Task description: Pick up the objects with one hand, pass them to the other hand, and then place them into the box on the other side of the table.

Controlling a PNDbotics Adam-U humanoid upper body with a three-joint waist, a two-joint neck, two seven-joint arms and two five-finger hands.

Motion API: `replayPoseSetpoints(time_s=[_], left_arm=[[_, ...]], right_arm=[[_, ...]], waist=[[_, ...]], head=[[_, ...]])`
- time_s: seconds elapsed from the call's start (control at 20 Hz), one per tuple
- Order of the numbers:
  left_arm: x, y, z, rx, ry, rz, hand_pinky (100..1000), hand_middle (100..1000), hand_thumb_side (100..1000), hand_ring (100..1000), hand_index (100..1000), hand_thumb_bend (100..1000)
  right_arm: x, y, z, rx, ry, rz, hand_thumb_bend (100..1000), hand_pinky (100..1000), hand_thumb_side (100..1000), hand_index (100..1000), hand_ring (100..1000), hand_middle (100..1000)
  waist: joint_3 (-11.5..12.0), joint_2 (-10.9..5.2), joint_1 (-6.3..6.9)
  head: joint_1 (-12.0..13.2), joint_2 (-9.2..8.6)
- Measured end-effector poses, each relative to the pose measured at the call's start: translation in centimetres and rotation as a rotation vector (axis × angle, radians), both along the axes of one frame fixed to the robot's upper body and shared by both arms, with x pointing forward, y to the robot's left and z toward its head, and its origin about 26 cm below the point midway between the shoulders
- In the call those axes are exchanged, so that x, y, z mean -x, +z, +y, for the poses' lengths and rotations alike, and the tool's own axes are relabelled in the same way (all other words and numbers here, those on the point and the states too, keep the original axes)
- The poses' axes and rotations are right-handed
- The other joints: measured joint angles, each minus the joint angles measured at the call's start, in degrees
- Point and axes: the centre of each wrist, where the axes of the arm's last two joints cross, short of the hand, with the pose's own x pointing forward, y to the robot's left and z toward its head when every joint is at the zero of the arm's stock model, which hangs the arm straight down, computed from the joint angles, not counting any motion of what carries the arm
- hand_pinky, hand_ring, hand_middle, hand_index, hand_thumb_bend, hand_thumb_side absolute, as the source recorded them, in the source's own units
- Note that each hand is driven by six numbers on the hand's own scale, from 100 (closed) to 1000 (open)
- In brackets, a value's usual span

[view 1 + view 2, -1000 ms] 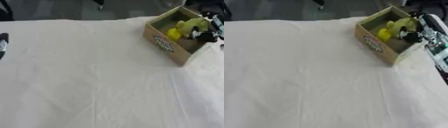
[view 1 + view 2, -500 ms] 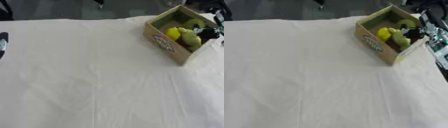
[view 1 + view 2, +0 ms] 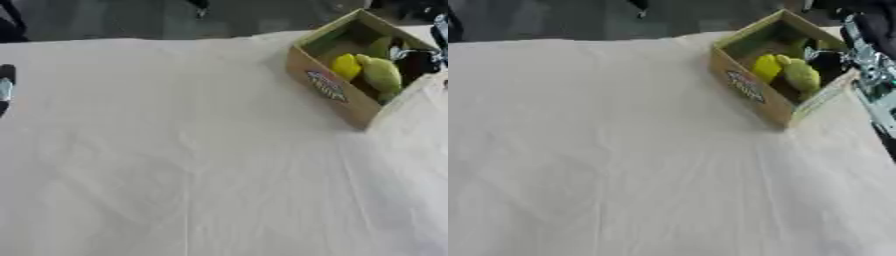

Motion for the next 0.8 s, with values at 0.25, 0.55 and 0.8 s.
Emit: replayPoseSetpoints(time_s=[0.25, 0.55, 0.8], left_arm=[[0.1, 0.1, 1.2, 0.042, 0.006, 0.012, 562, 607, 336, 583, 741, 590], [0.0, -0.1, 2.1, 0.17, -0.061, 0.034, 562, 609, 409, 585, 747, 529], [-0.3, -1.1, 2.2, 0.281, -0.124, 0.046, 575, 620, 455, 595, 750, 469]], right_arm=[[2.7, 0.6, 2.4, -0.06, 0.157, -0.09, 100, 1000, 325, 959, 962, 856], [4.5, 0.6, 4.3, -0.107, 0.26, -0.157, 100, 1000, 388, 964, 961, 854], [5.0, -0.2, 5.0, -0.144, 0.302, -0.163, 100, 1000, 431, 979, 961, 863]], waist=[[-0.1, -0.03, 0.65], [0.3, -0.24, 0.91], [0.9, -0.47, 1.08]], head=[[0.9, 0.23], [1.4, 0.5], [2.7, 0.58]])
